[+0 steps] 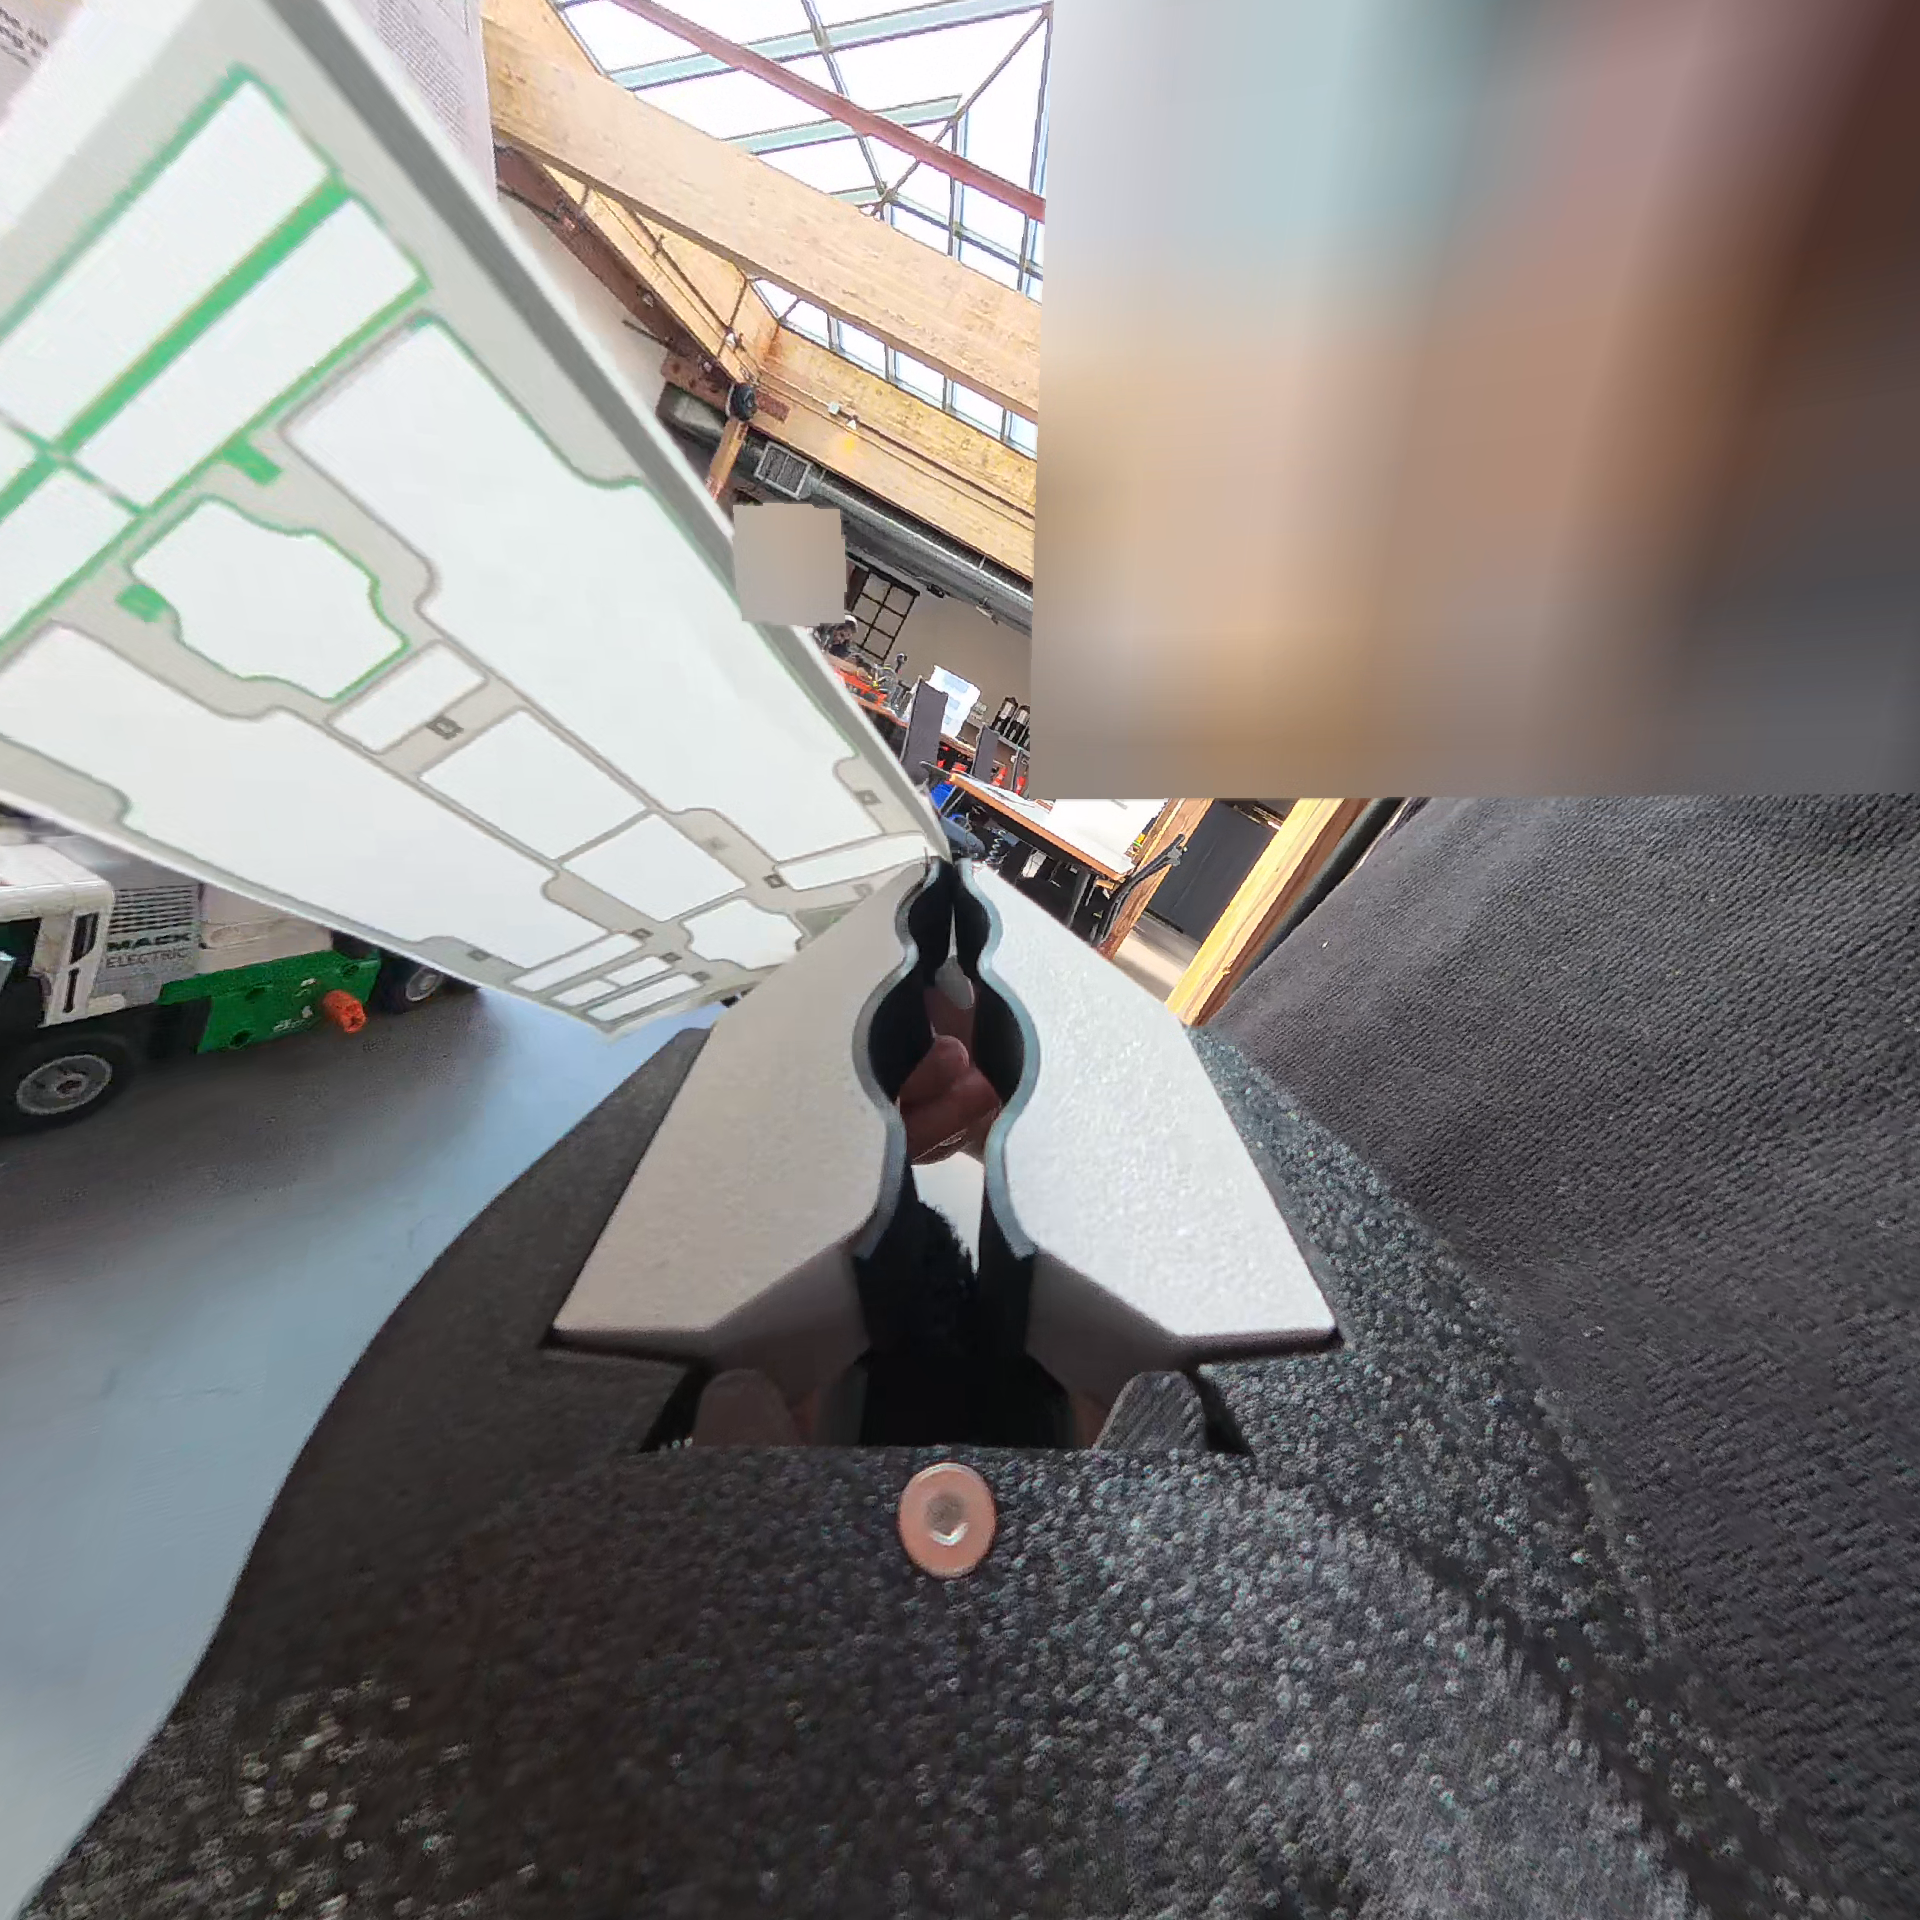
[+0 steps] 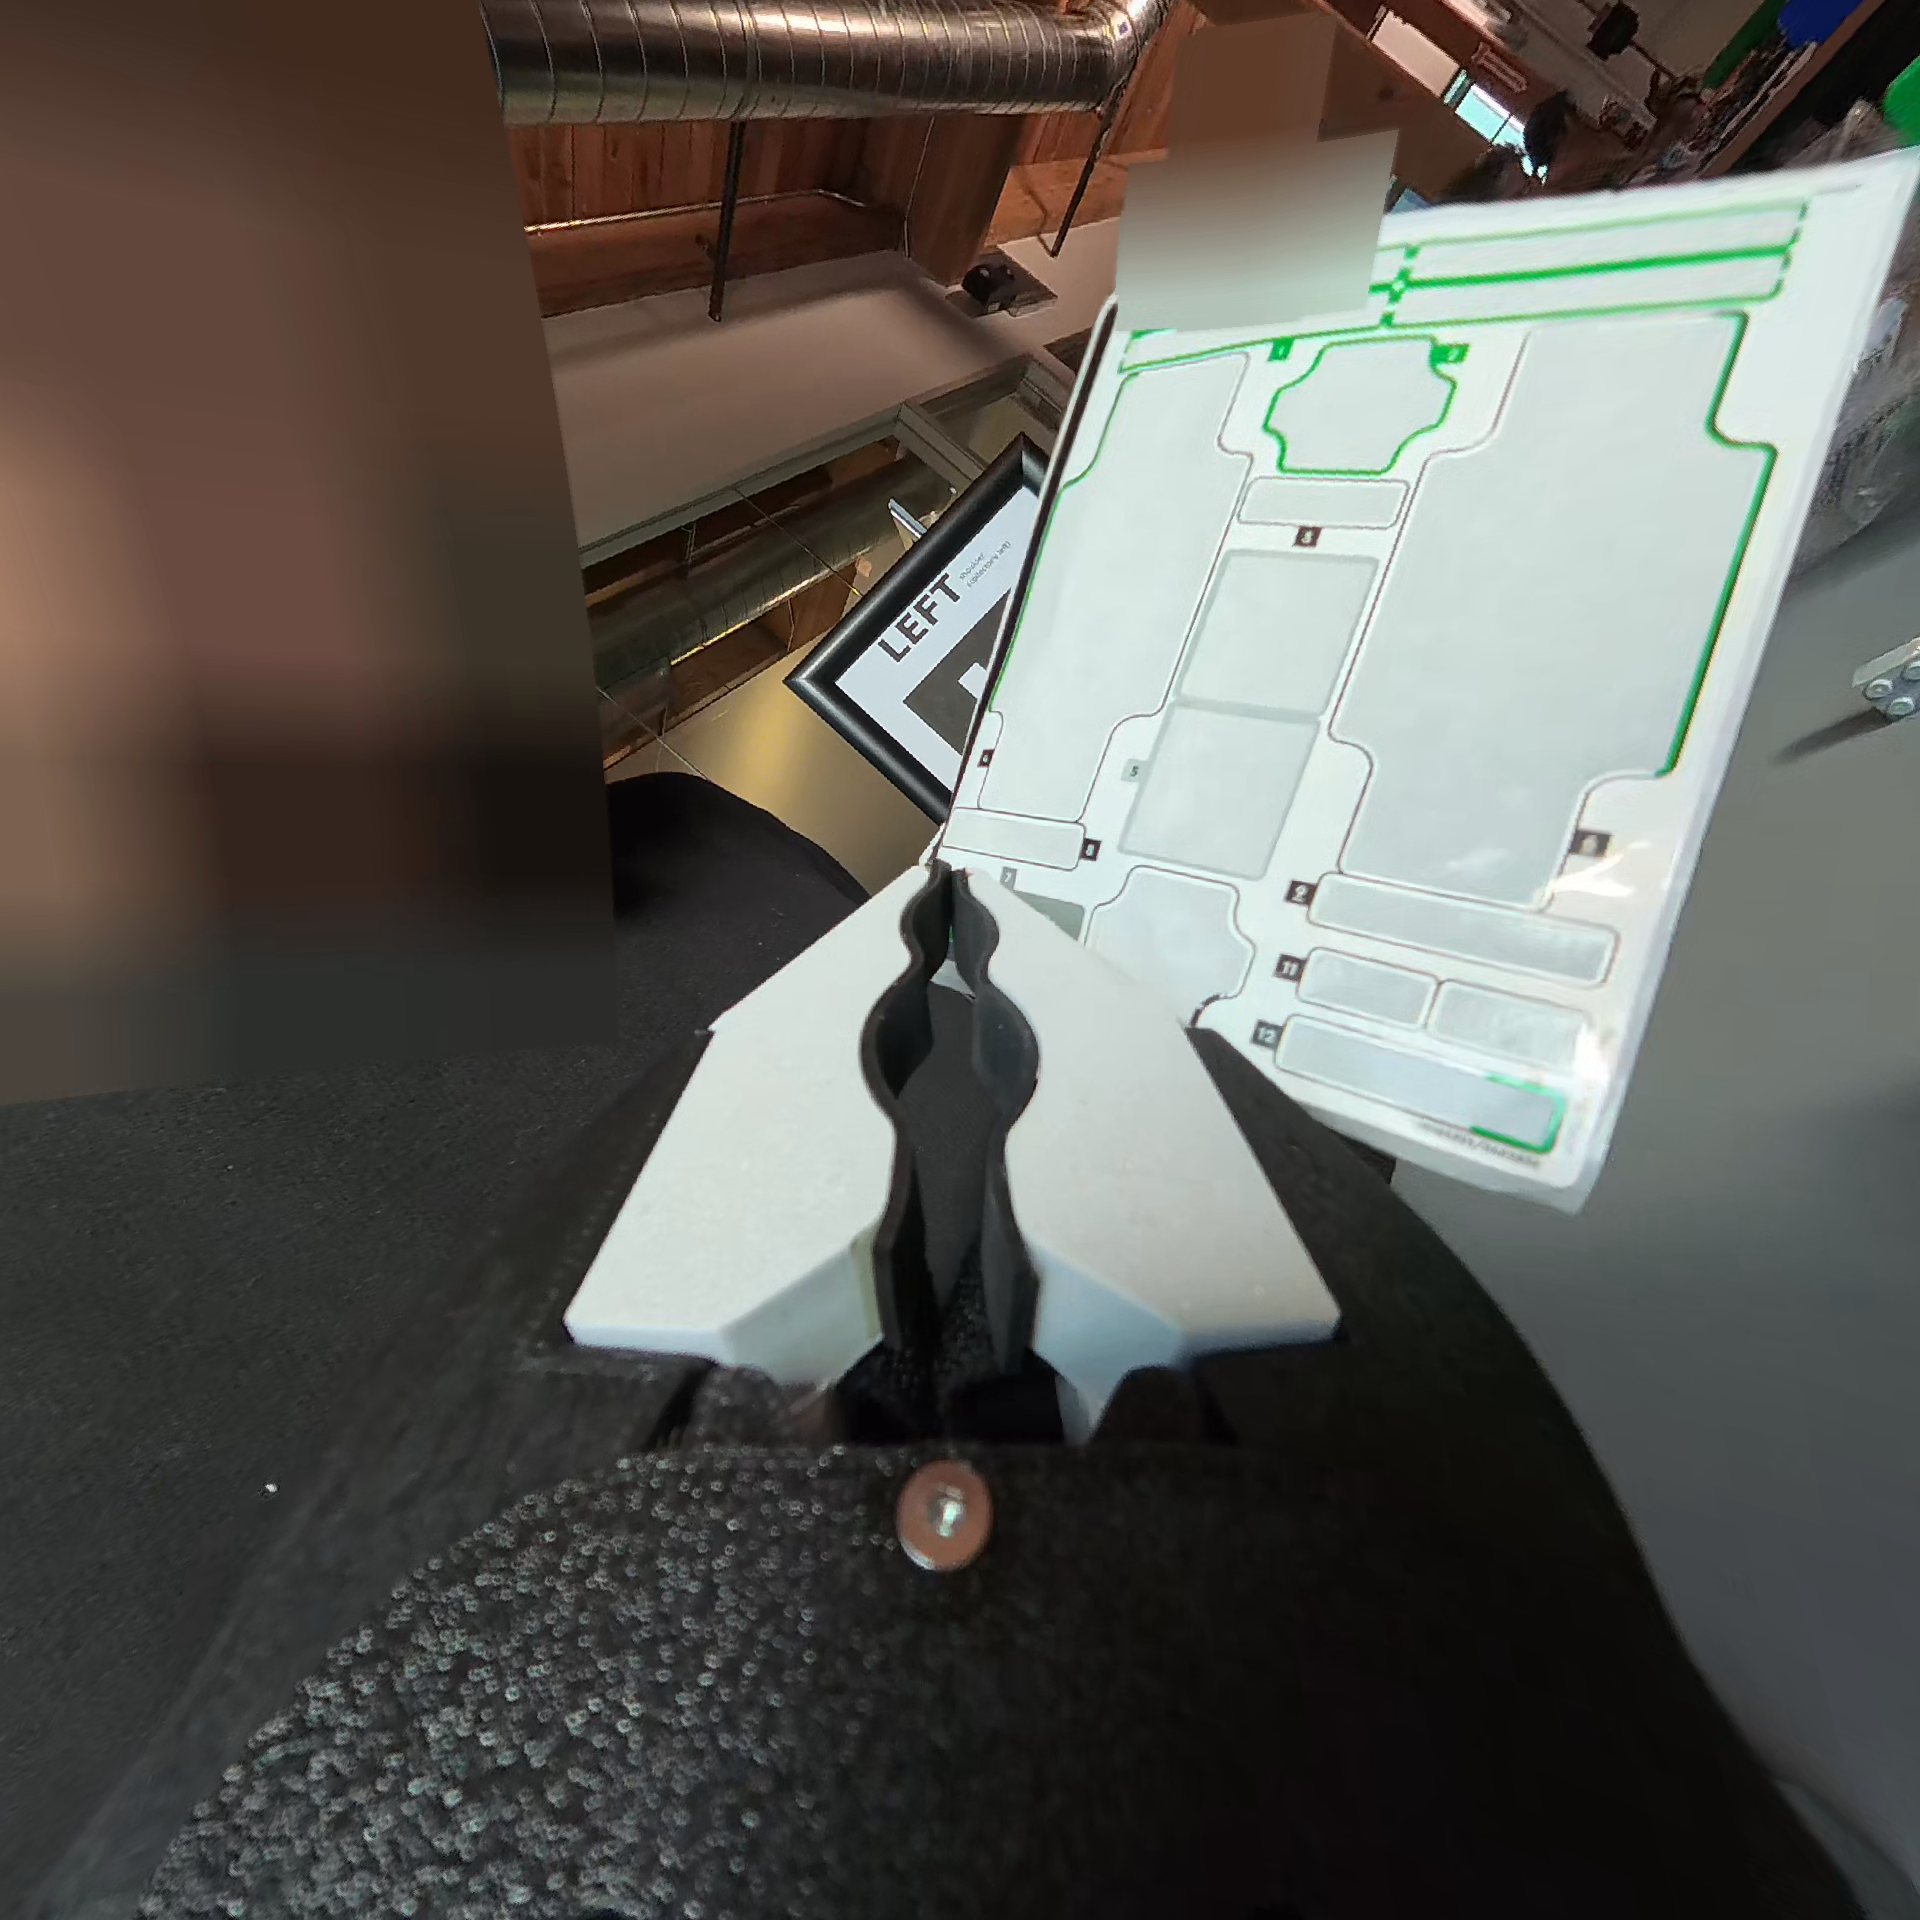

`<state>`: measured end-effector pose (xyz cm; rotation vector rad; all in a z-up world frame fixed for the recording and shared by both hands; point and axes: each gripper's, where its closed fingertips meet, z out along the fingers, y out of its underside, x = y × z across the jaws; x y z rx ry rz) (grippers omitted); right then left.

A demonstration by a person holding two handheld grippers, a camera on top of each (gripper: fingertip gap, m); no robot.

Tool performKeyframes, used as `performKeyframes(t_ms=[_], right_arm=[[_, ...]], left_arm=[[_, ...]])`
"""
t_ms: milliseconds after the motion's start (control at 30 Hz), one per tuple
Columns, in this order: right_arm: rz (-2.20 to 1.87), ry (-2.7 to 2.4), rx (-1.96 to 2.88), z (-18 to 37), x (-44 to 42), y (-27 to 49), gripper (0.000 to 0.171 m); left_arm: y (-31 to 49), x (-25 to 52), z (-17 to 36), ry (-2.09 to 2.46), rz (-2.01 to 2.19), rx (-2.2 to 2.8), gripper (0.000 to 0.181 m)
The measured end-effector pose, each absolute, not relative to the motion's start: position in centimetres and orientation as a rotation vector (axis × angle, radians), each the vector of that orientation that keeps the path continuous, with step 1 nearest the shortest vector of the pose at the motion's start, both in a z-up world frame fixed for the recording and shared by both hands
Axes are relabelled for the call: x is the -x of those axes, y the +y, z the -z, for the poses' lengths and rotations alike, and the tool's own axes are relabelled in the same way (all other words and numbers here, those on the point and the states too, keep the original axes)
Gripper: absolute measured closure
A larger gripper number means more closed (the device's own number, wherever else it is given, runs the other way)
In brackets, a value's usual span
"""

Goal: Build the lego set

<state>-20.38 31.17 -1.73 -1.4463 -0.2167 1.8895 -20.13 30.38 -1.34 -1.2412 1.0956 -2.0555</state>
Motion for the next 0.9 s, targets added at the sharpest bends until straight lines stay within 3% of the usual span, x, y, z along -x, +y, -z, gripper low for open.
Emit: performKeyframes(t_ms=[167,267,300,433,567,800,900], right_arm=[[-1.741,-0.234,1.53,2.5,20.2,31.5,0.168],[-1.661,-0.369,1.539,2.7,20.9,30.1,0.104],[-1.579,-0.41,1.551,2.9,21.2,29.9,0.102],[-0.85,-0.583,1.702,5.0,20.3,31.6,0.106],[-0.299,-0.611,1.669,5.2,18.2,33.3,0.135],[0.146,-0.694,1.555,5.6,18.2,34.6,0.171],[0.278,-0.737,1.542,6.0,17.4,34.8,0.171]], left_arm=[[30.7,20.2,1.4,1.074,2.056,1.254,0.181],[31.2,20.7,0.9,1.011,2.117,1.241,0.181],[31.3,20.9,0.7,0.976,2.162,1.232,0.181],[32.7,21.1,0.6,0.8,2.321,1.282,0.181],[34.3,20.6,1.9,0.627,2.391,1.458,0.181],[34.2,19.5,3.4,0.547,2.438,1.611,0.181],[34.4,19.4,4.1,0.52,2.413,1.677,0.179]])
